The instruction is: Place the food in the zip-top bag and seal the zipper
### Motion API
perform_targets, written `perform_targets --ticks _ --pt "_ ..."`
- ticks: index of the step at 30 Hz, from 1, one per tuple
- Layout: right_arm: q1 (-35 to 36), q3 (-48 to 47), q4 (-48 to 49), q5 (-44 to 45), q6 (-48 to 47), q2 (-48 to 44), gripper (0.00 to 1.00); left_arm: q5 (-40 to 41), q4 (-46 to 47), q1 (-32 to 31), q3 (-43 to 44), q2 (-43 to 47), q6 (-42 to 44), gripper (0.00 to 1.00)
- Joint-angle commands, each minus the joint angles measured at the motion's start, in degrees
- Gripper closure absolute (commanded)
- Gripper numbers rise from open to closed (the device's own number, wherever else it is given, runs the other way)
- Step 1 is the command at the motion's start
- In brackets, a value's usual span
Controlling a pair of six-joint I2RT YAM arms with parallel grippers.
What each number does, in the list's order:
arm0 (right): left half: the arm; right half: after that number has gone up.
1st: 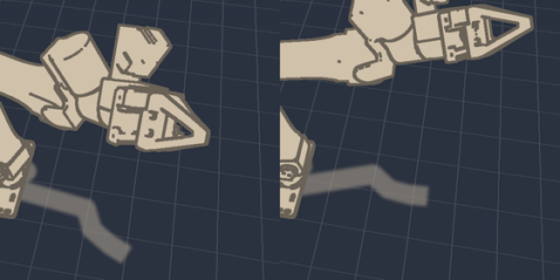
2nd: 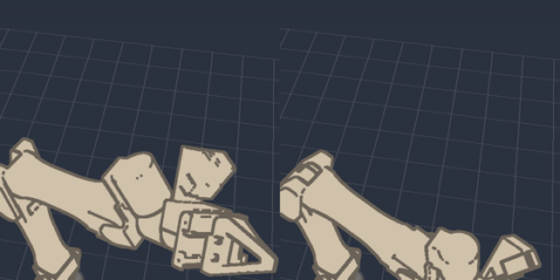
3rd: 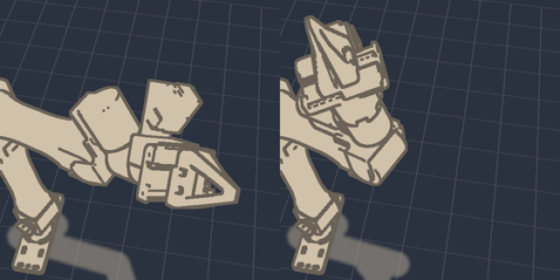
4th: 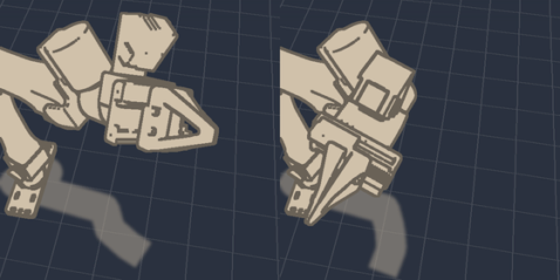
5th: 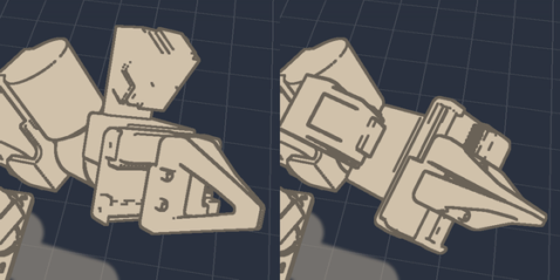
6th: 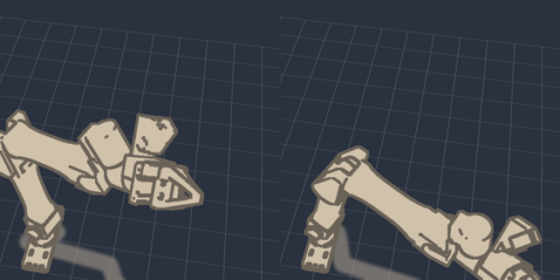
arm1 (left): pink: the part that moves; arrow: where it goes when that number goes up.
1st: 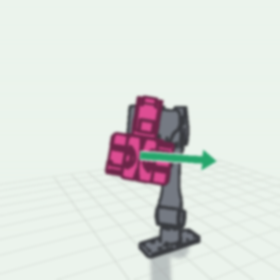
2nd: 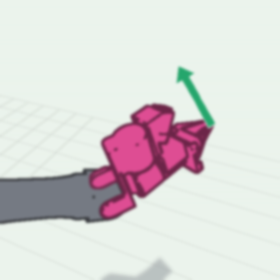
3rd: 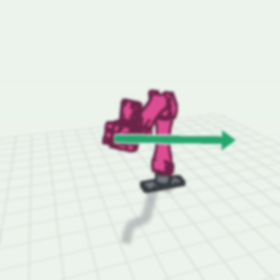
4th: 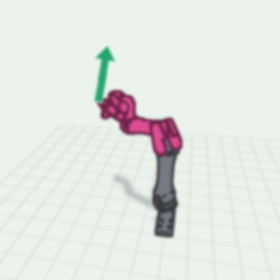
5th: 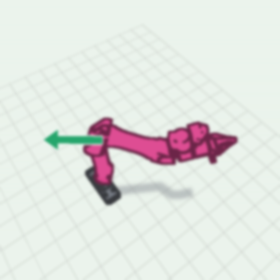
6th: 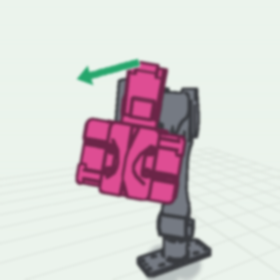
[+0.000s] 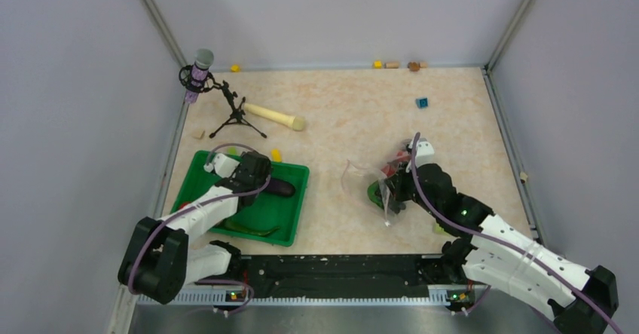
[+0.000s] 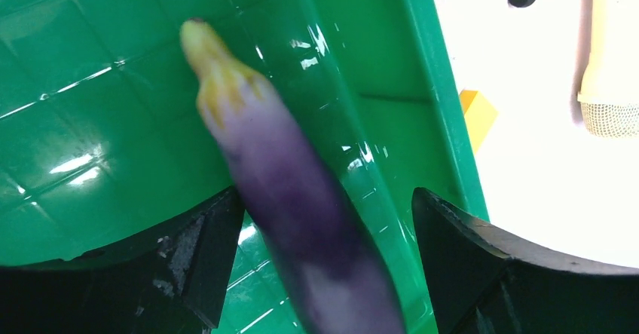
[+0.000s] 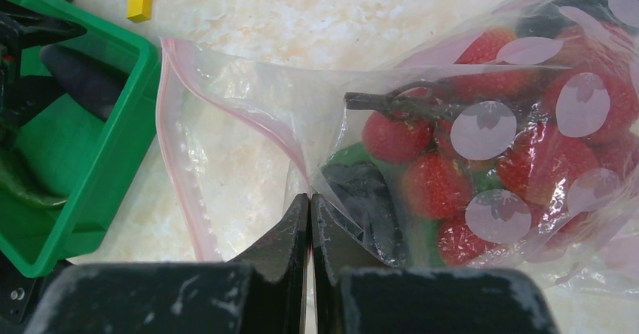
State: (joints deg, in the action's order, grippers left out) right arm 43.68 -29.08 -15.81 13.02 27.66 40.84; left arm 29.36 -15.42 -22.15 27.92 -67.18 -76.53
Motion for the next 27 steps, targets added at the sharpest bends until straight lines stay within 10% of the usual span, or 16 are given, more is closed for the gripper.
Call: perform_targets --ticks 1,27 --pt "-0.35 0.17 1.64 1.11 0.00 -0.82 1.00 -1.43 -0.14 0.70 0.97 -2.34 -0.57 0.15" --pt "-0.35 0.42 0.97 1.56 0.03 -3.52 1.00 0.47 -3.25 0.75 -0.91 0.43 -2.73 0.54"
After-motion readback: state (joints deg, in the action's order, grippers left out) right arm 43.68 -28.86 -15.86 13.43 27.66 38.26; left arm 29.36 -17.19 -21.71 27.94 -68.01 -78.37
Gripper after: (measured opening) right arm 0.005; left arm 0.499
